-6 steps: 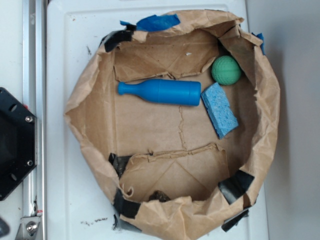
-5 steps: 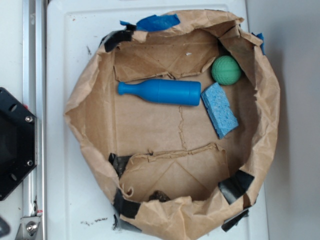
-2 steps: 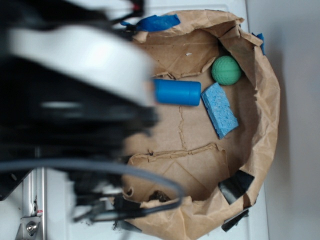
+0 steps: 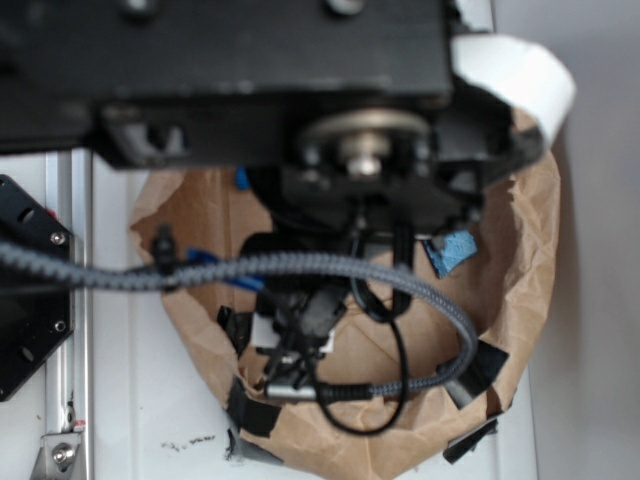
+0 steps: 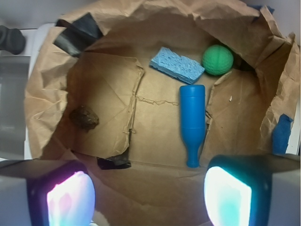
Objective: Grab the blue bottle.
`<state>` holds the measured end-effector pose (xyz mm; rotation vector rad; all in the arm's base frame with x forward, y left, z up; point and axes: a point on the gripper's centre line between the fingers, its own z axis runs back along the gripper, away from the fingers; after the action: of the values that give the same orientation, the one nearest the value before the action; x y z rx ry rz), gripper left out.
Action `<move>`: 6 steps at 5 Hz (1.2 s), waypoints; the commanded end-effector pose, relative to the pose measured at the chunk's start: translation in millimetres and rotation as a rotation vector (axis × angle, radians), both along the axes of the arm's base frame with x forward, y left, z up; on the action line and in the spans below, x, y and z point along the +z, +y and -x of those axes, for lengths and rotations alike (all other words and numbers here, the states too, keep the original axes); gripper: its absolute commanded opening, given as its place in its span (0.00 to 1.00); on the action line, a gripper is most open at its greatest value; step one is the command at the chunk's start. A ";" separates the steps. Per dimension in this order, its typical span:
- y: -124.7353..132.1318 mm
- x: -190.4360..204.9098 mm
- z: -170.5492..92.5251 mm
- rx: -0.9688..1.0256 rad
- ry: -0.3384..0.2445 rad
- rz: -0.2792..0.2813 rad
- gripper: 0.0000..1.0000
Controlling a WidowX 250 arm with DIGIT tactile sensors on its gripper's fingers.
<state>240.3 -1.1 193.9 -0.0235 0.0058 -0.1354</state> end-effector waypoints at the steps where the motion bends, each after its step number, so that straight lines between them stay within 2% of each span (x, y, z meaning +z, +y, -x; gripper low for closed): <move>1: 0.4 15.0 -4.3 0.013 -0.063 -0.003 1.00; 3: 22.1 -58.8 -15.4 0.023 -0.077 -0.069 1.00; 4: 31.0 -83.7 -22.7 0.033 -0.077 -0.052 1.00; 5: 38.9 -106.2 -27.2 0.055 -0.067 0.045 1.00; 6: 26.3 -129.4 -28.8 0.070 -0.063 0.068 1.00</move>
<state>266.2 33.2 60.7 -0.0870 -0.0419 -0.0570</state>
